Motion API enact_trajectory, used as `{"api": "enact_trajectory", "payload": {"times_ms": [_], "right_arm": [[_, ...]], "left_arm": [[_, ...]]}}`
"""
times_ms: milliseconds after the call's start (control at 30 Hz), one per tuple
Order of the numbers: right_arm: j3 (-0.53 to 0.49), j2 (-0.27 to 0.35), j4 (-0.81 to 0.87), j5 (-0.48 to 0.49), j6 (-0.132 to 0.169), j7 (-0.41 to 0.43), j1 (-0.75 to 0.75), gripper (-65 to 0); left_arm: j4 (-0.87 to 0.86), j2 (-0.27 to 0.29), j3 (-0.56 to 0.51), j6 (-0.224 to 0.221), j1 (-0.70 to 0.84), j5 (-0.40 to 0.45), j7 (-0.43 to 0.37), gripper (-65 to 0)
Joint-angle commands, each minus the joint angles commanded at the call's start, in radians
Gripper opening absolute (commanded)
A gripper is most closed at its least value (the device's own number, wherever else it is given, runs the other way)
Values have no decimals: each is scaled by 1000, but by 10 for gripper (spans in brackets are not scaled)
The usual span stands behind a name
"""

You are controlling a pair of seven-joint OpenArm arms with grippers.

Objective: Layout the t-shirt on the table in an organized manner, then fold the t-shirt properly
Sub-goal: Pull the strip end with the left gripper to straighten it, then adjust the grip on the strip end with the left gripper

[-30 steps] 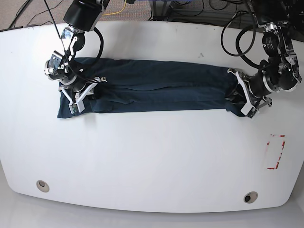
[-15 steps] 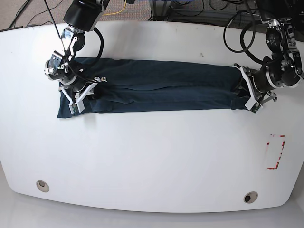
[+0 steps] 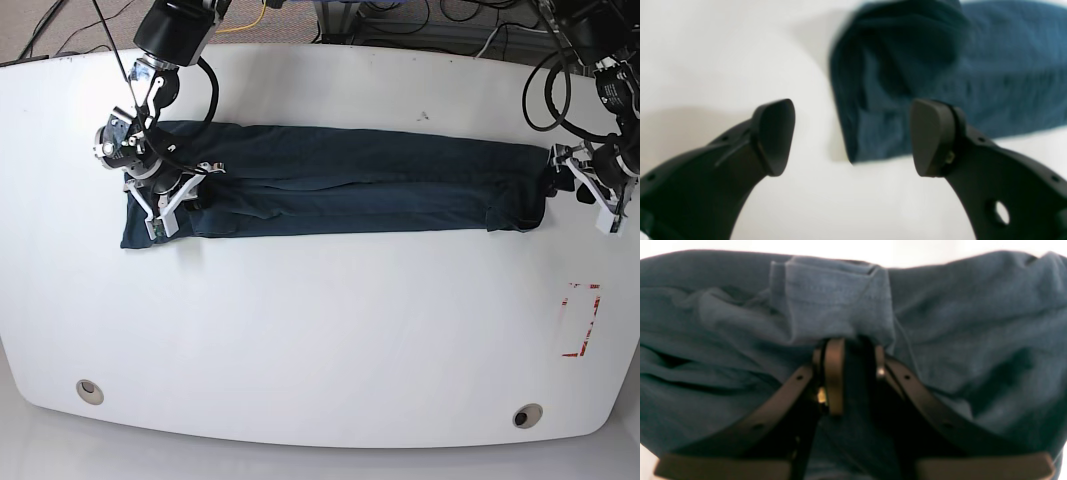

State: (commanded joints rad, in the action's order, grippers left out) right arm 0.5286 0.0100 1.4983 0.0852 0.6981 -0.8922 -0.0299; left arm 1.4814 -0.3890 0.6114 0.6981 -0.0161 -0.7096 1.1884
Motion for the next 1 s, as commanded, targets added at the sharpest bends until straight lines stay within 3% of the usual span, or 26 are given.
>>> {"api": "enact_trajectory", "payload": {"times_ms": [233, 633, 933, 1000], "right_arm": [[0, 0, 0, -5, 0, 0, 0, -537], [0, 0, 0, -3, 0, 0, 0, -537], [5, 0, 0, -2, 0, 0, 0, -537], [5, 0, 0, -2, 0, 0, 0, -539]], "left_arm": [[-49, 17, -14, 0, -89, -54, 3, -178], [-48, 103, -198, 0, -184, -44, 2, -179], [-48, 77, -282, -105, -180, -44, 2, -183], [-49, 52, -293, -107, -160, -44, 2, -226]]}}
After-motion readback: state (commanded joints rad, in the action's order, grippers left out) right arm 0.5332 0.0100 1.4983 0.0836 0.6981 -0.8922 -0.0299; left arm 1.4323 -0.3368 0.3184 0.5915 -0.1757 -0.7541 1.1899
